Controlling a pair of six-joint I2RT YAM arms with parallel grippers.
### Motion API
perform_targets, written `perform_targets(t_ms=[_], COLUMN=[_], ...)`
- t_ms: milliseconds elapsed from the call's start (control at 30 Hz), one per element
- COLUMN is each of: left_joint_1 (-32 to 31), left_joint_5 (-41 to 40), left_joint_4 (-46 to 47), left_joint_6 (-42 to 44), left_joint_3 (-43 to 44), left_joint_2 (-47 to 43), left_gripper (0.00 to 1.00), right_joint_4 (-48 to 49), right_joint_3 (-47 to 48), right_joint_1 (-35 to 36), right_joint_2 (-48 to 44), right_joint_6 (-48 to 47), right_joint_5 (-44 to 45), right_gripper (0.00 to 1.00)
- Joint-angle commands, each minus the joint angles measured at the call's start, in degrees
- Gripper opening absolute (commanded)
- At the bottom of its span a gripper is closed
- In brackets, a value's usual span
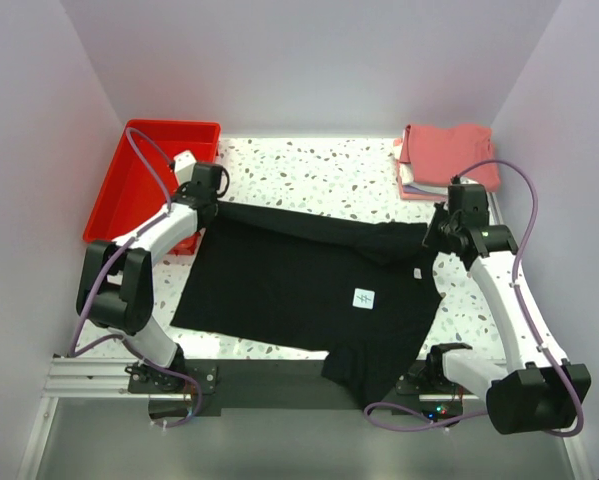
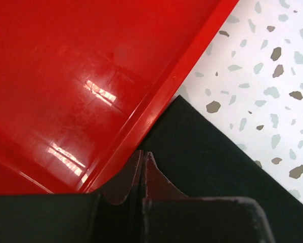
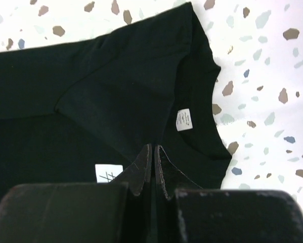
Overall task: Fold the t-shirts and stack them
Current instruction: Fold the tshirt
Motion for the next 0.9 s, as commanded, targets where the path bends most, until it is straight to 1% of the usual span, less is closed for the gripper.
perform_targets(t_ms=[0,267,433,500,533,567,600,633,667,733,767,833,867], left_joint_1=[0.44,0.44,0.36,0.35,0.35,0.27,0.35,0.35,0.27,-0.34,-0.52,-1.13,-1.31], left_joint_5=[-2.86,-1.98,-2.59,-2.59,-2.42,-2.07,-1.46,-1.02,-0.23,1.53,2.41,5.57,6.89], left_joint_4=[-2.04,-2.66,-3.62,-4.50,-4.68,-4.85,-4.85,-4.77,-4.07,-2.32,-1.35,0.50,2.07], left_joint_6=[-1.52,-2.13,-2.39,-3.01,-3.18,-3.27,-3.19,-3.01,-2.31,-1.26,-0.47,0.59,1.03], left_joint_3=[-0.28,-1.15,-0.98,-0.89,-0.98,-0.98,-1.07,-1.07,-1.07,-1.33,-1.68,-2.47,-2.56], left_joint_2=[-2.30,-1.95,-1.78,-1.95,-1.95,-2.04,-2.21,-2.74,-3.00,-4.66,-5.46,-7.48,-8.01], left_gripper=[0.00,0.00,0.00,0.00,0.00,0.06,0.12,0.18,0.32,0.46,0.59,0.68,0.73], right_joint_4=[-2.41,-7.42,-11.72,-11.91,-11.65,-11.47,-11.21,-10.86,-10.59,-10.07,-9.80,-9.10,-8.49], right_joint_3=[-0.45,-3.52,-5.10,-6.68,-7.21,-8.09,-8.18,-8.27,-8.01,-7.48,-6.78,-6.25,-5.90], right_joint_1=[-0.05,-0.05,0.03,0.03,-0.05,-0.05,0.03,-0.05,-0.05,-0.05,0.03,-0.05,0.03], right_joint_2=[-1.92,-4.56,-4.83,-4.39,-4.12,-3.77,-3.42,-2.98,-2.89,-3.33,-3.76,-4.56,-5.52], right_joint_6=[-0.16,1.95,4.23,5.11,5.20,5.29,5.12,4.59,4.15,2.93,2.40,0.82,0.11], right_joint_5=[-1.10,-1.89,-2.59,-0.84,-0.66,-0.66,-0.40,-0.48,-0.48,0.57,0.83,0.49,-0.21], right_gripper=[0.00,0.00,0.03,0.08,0.14,0.22,0.25,0.32,0.47,0.59,0.64,0.66,0.68])
